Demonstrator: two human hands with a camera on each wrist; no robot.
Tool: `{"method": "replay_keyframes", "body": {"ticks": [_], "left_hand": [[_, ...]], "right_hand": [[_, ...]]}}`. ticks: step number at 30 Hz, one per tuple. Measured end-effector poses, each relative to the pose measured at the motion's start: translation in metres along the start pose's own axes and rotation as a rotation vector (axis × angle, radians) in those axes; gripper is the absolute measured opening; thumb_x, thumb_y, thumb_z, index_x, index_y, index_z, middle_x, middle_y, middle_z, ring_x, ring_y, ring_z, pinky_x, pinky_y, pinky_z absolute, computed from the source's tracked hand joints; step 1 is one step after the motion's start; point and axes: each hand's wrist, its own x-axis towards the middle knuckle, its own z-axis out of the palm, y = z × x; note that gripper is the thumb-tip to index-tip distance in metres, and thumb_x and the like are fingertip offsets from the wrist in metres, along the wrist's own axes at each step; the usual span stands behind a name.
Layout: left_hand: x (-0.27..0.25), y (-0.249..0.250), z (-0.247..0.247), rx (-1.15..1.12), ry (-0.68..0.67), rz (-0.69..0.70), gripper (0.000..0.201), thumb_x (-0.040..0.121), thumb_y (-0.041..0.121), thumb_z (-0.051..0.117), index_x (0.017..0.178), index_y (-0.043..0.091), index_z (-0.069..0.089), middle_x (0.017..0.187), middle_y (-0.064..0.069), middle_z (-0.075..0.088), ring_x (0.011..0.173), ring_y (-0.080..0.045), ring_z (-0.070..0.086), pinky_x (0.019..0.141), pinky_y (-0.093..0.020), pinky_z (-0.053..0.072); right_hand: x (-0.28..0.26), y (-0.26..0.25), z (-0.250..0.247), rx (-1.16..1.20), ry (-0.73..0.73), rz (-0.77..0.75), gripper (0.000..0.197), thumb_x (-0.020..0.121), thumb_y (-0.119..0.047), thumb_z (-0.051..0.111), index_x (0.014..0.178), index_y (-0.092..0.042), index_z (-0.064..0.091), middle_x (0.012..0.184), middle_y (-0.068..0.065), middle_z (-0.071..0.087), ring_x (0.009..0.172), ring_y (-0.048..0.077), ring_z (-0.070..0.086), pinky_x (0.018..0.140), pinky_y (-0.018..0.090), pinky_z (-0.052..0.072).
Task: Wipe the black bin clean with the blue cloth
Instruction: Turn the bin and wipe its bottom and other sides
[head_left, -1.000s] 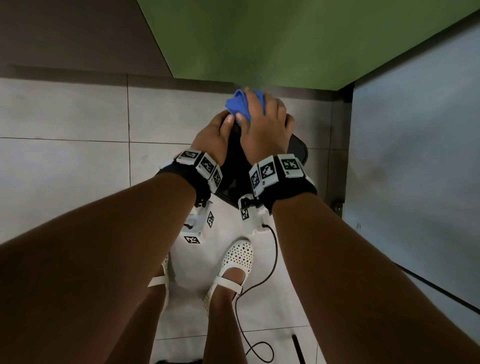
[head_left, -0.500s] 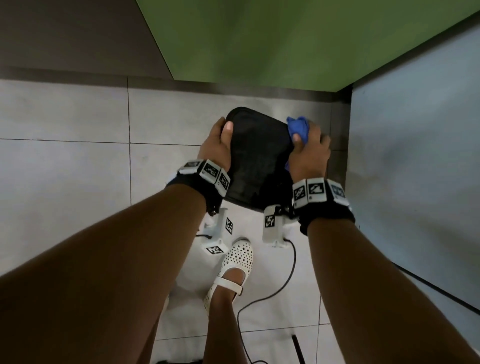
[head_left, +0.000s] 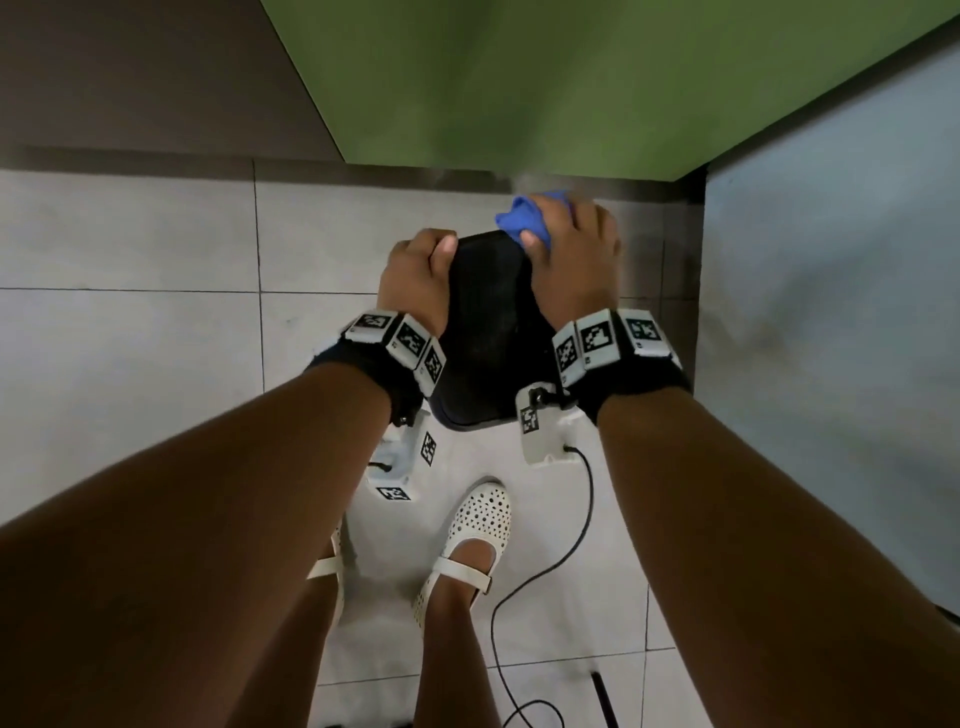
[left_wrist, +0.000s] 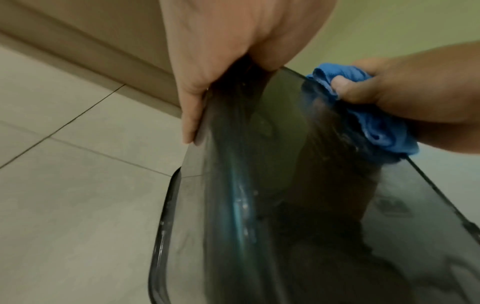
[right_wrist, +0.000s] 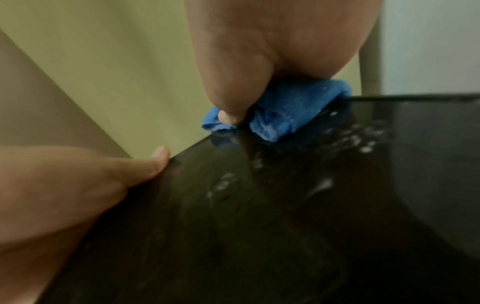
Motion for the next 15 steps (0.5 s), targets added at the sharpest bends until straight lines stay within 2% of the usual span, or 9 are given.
{"method": "replay_keyframes", "body": {"ticks": [4,6,8,10,12,15], "left_hand": [[0.000,-0.010,0.000,-0.003,0.011,0.039,0.035,0.099,0.027,0.036,0.120,0.009,0.058,0.115,-0.019,0.061,0.107,-0.032,0.056,0.081,-0.024,0.036],[0.000,-0.010,0.000,-0.046,0.013,0.047,0.035,0.098,0.026,0.036,0.117,0.007,0.059,0.112,-0.021,0.062,0.105,-0.033,0.057,0.081,-0.023,0.036],[-0.004,-0.009,0.000,-0.094,0.038,0.052,0.034,0.098,0.025,0.037,0.115,0.006,0.060,0.111,-0.019,0.063,0.104,-0.030,0.058,0.080,-0.019,0.034],[-0.008,-0.007,0.002,-0.145,0.089,0.030,0.032,0.099,0.025,0.039,0.114,0.007,0.062,0.112,-0.016,0.065,0.105,-0.026,0.058,0.080,-0.016,0.034],[-0.010,-0.004,0.005,-0.188,0.140,0.000,0.032,0.098,0.026,0.041,0.115,0.009,0.063,0.114,-0.013,0.065,0.107,-0.024,0.058,0.083,-0.014,0.035],[-0.011,-0.004,0.007,-0.209,0.170,-0.019,0.033,0.098,0.029,0.041,0.115,0.011,0.063,0.115,-0.011,0.065,0.108,-0.023,0.058,0.086,-0.015,0.036]], "right_hand": [[-0.008,-0.029,0.010,-0.132,-0.035,-0.159,0.041,0.095,-0.038,0.038,0.135,-0.028,0.042,0.147,0.000,0.035,0.139,0.026,0.020,0.114,0.049,0.007],[-0.010,-0.036,0.015,-0.144,-0.047,-0.226,0.041,0.095,-0.039,0.038,0.134,-0.029,0.042,0.146,-0.002,0.036,0.140,0.024,0.020,0.113,0.048,0.004],[-0.011,-0.035,0.015,-0.158,-0.067,-0.228,0.042,0.095,-0.040,0.037,0.136,-0.030,0.039,0.147,-0.002,0.034,0.140,0.023,0.018,0.114,0.048,0.004],[-0.013,-0.029,0.013,-0.169,-0.060,-0.175,0.044,0.095,-0.040,0.038,0.138,-0.030,0.035,0.150,0.000,0.028,0.141,0.024,0.015,0.114,0.049,0.005],[-0.017,-0.021,0.010,-0.121,-0.033,-0.056,0.047,0.095,-0.039,0.040,0.140,-0.030,0.031,0.153,0.003,0.021,0.142,0.026,0.013,0.114,0.050,0.009],[-0.025,-0.009,0.010,0.033,0.025,0.163,0.054,0.095,-0.036,0.042,0.144,-0.031,0.022,0.153,0.010,0.018,0.138,0.031,0.020,0.112,0.049,0.024]]}}
